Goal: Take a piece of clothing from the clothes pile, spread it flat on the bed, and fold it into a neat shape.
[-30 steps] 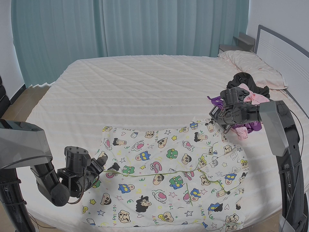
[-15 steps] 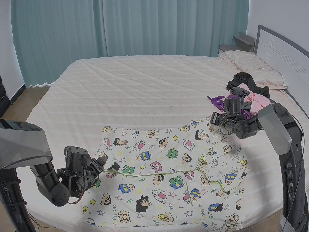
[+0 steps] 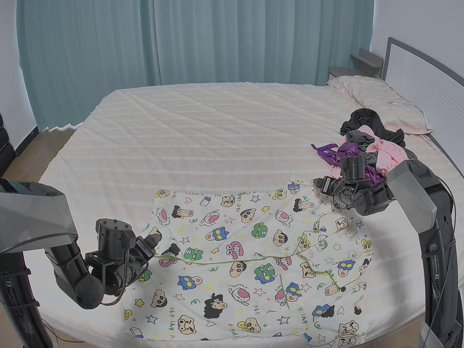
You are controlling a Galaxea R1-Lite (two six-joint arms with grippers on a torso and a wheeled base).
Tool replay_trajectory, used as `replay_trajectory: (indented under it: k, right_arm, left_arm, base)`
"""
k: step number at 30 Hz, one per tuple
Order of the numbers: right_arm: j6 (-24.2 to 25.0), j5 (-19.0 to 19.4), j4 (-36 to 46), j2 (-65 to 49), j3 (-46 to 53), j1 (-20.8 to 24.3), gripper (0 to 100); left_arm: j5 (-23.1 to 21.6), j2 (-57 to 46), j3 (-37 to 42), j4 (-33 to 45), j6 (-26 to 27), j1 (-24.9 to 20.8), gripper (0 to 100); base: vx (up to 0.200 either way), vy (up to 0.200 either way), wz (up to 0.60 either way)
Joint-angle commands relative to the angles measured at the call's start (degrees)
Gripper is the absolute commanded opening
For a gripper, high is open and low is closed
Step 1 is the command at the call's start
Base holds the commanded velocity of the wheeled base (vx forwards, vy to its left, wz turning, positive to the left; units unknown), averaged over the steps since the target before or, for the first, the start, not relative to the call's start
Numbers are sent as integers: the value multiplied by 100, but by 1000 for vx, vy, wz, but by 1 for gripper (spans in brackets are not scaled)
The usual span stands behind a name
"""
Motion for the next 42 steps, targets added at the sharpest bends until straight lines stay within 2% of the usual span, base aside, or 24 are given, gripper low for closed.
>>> replay_trajectory:
  k: [1,4,7,12,13,14,15,17,19,21,24,27,29,31,32,33,34,35,37,42]
  right_arm:
    - [254,-39,-5,-157,-31,-39,100]
    - [597,-30,30,-737,417,-135,100]
    - [676,22,-14,-1335,1112,-162,100]
    - [694,14,-101,-2222,2412,-82,100]
    - [694,14,-101,-2222,2412,-82,100]
    - [720,5,-216,-2521,2992,-39,100]
    - [720,5,-216,-2521,2992,-39,100]
    - [799,14,-646,-2899,4038,-56,100]
    - [843,14,-875,-2987,4364,-74,100]
    - [1001,-39,-1622,-3119,5207,-91,100]
    - [1116,-39,-2439,-3224,6095,-118,100]
    - [1186,14,-3248,-3286,6886,-118,100]
    - [1230,14,-3626,-3277,7299,-91,100]
    - [1344,14,-3942,-3242,7659,-47,100]
    - [1353,14,-3960,-3242,7686,-39,100]
    - [1511,14,-4197,-3242,7923,32,100]
    - [1537,14,-4215,-3242,7941,41,100]
    - [1783,14,-4505,-3242,8160,76,100]
    - [1950,22,-4760,-3242,8310,85,100]
    - [2003,31,-4944,-3224,8486,155,100]
  left_arm:
    - [-7,-54,-33,-2,-2,102,100]
    - [-95,-335,-227,25,24,462,100]
    - [-438,-563,-587,174,59,752,100]
    - [-860,-625,-1747,1457,630,1209,100]
    - [-860,-625,-1747,1457,630,1209,100]
    - [-921,-511,-2345,2002,727,1323,100]
    - [-921,-511,-2345,2002,727,1323,100]
    - [-1097,-247,-3224,2784,762,1367,100]
    - [-1185,-141,-3444,3039,806,1367,100]
    - [-1493,113,-3953,3531,920,1358,100]
    - [-1888,403,-4156,3567,1079,1358,100]
    - [-2249,746,-4384,3575,1624,1394,100]
    - [-2257,1098,-4771,3611,1870,1402,100]
    - [-2196,1449,-5360,3751,1887,1402,100]
    - [-2196,1467,-5395,3778,1887,1402,100]
    - [-2196,1634,-5799,4138,1922,1394,100]
    - [-2196,1651,-5834,4182,1922,1394,100]
    - [-2213,1854,-6344,4674,1931,1358,100]
    - [-2205,2144,-6819,4894,1931,1314,100]
    - [-2205,2451,-7223,4938,1984,1271,100]
  base:
    - [0,0,0]
    - [0,0,0]
    - [0,0,0]
    - [0,0,0]
    - [0,0,0]
    - [0,0,0]
    - [0,0,0]
    - [0,0,0]
    - [0,0,0]
    - [0,0,0]
    - [0,0,0]
    - [0,0,0]
    - [0,0,0]
    - [0,0,0]
    - [0,0,0]
    - [0,0,0]
    - [0,0,0]
    - [0,0,0]
    - [0,0,0]
    - [0,0,0]
